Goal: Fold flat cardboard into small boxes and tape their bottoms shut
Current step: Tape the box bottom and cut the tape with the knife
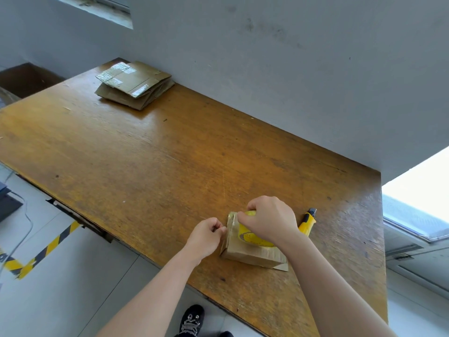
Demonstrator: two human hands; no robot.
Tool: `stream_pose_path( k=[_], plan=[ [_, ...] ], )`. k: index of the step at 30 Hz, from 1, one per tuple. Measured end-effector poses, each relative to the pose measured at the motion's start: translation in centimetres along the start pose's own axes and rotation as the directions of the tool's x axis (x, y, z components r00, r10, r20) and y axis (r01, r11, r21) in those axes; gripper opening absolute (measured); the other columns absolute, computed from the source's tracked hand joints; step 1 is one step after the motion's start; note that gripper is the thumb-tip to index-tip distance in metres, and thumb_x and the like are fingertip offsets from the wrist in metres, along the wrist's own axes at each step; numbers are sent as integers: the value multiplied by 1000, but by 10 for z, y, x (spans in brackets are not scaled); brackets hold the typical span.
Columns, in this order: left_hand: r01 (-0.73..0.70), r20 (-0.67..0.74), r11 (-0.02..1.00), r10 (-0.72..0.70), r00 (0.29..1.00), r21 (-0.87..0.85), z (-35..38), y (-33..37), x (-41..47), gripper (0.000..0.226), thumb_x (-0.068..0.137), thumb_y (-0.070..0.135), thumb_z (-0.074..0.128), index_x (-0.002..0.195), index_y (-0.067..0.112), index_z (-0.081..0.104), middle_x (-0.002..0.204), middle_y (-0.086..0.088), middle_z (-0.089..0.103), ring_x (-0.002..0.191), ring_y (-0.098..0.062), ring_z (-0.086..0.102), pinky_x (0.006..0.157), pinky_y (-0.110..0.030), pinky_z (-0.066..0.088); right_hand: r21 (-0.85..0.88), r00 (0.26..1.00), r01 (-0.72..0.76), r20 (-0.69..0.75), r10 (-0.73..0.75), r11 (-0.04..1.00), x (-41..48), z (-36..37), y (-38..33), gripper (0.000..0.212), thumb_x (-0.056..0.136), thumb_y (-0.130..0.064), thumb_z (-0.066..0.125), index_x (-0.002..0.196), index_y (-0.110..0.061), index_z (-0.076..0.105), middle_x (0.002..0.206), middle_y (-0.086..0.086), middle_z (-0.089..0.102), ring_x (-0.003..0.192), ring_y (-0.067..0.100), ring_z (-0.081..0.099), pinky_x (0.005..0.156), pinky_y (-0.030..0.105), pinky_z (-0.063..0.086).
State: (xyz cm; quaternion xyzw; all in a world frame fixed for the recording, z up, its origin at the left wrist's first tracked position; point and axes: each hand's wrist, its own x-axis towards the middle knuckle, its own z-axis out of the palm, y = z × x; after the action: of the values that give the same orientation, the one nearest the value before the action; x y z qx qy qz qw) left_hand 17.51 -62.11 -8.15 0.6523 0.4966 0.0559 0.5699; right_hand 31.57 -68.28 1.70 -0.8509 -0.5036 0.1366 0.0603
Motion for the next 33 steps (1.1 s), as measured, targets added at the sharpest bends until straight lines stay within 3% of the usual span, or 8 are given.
stream_pose_path(
  k=[6,11,15,19,22,24,27,33],
  plan=[
    [-7,-10,994,8,1000,106,9,-6,-2,15,100,28,46,88,19,49,74,3,51,63,-11,45,53,-24,32,-11,1000,-12,13,12,1000,2,-1,-1,36,84,-49,56,55,-28,46,51,-10,44,48,6,42,41,21,27],
    [11,-99,968,14,995,252,12,-23,-9,5,97,23,51,95,21,46,87,3,52,71,-9,48,54,-23,34,1,1000,-7,-1,7,1000,3,1,0,26,83,-50,56,74,-27,64,52,-11,46,49,6,44,42,21,27],
    [-214,-362,977,192,912,-22,20,-5,-20,26,100,13,40,122,25,49,108,11,60,103,-7,57,78,-15,41,3,1000,-8,-4,8,1000,3,1,-1,27,83,-48,57,66,-27,57,50,-9,47,49,9,46,41,21,27],
    [-170,-34,904,171,985,-393,42,-5,-34,55,103,26,28,153,30,7,154,14,29,136,5,23,112,-21,22,19,1000,-26,-10,26,999,4,2,0,26,83,-47,58,67,-28,58,50,-10,49,48,7,47,41,20,29],
    [-51,175,930,122,977,-365,45,-13,-32,66,91,53,23,149,40,-7,159,17,-2,147,-11,-7,121,-43,-1,22,1000,-28,-13,29,999,4,2,2,27,83,-46,58,65,-27,58,48,-10,48,46,7,46,41,20,29],
    [7,242,936,84,967,-352,39,-14,-26,67,91,64,22,149,43,-4,159,17,-1,146,-11,-8,120,-43,-3,24,999,-30,-13,30,999,5,2,3,28,83,-46,58,63,-27,57,49,-10,49,46,8,46,40,20,29],
    [20,202,872,90,975,-489,32,-2,-18,53,99,57,23,149,42,17,154,15,26,132,2,25,106,-23,19,17,1000,-25,-18,26,1000,4,2,2,32,84,-48,57,60,-27,54,50,-9,49,47,7,47,40,20,28],
    [-90,73,899,134,988,-428,35,11,1,36,104,33,34,138,31,47,143,6,46,129,-10,43,107,-33,38,34,999,-4,-33,5,999,2,3,5,36,85,-52,55,60,-26,54,53,-9,49,49,7,46,42,21,28]
  ],
)
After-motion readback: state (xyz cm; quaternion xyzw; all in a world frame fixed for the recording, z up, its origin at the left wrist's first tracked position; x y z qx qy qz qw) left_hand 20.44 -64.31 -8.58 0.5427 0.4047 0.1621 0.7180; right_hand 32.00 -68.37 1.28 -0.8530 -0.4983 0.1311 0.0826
